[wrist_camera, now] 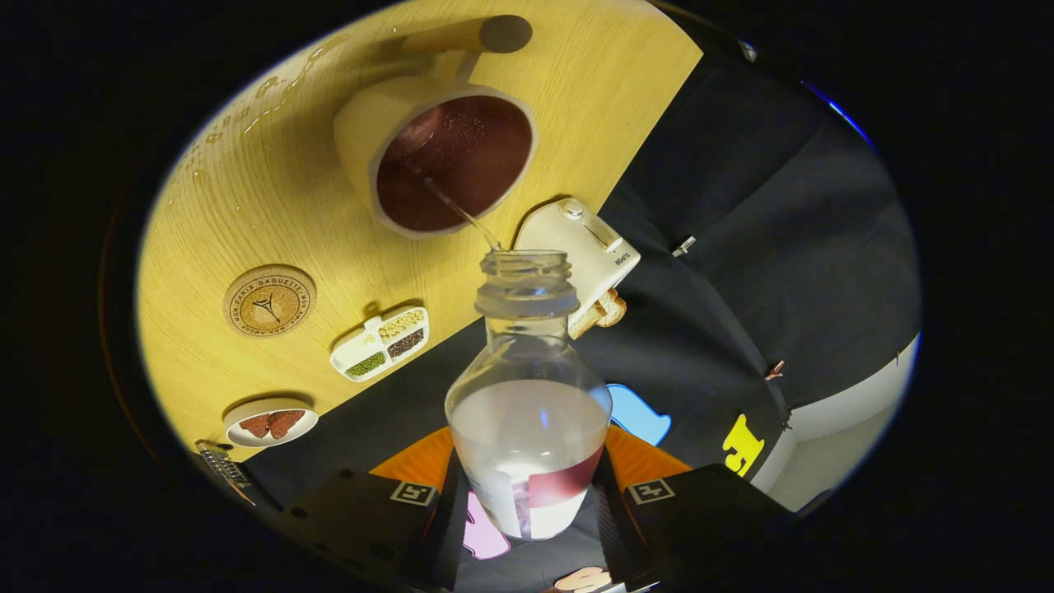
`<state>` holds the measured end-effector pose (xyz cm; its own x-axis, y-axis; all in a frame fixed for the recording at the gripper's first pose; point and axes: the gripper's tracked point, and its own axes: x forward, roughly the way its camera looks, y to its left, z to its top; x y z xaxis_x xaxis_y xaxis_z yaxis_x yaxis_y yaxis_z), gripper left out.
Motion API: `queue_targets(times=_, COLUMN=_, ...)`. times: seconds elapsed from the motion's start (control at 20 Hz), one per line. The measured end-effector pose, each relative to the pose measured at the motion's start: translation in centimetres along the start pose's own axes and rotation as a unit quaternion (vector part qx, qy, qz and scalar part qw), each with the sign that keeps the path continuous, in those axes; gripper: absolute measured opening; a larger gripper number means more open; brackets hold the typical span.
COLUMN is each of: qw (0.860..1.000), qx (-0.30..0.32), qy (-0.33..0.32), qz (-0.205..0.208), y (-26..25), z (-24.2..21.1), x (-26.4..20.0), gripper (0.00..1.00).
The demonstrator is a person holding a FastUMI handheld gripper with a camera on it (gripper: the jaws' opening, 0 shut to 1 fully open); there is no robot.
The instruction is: Take the bottle from table, then pour the juice into the cup, finally place the bottle on the coaster
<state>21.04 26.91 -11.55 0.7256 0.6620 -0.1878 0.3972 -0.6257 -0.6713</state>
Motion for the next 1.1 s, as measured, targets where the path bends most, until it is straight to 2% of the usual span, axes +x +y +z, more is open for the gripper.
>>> queue_targets(times=0.65, qw=1.0, qx=-0.004, qy=0.0, qz=-0.001, y=-0.1, z=0.6, x=-0.1, gripper=0.68)
queue_targets(times=0.95, qw=0.999, qx=0.025, qy=0.024, qz=0.002, y=0.2, z=0.1, x=-1.3, gripper=0.69)
queue_targets(times=1.1, qw=0.997, qx=0.07, qy=0.045, qz=-0.004, y=0.2, z=-0.6, x=-1.7, gripper=0.69)
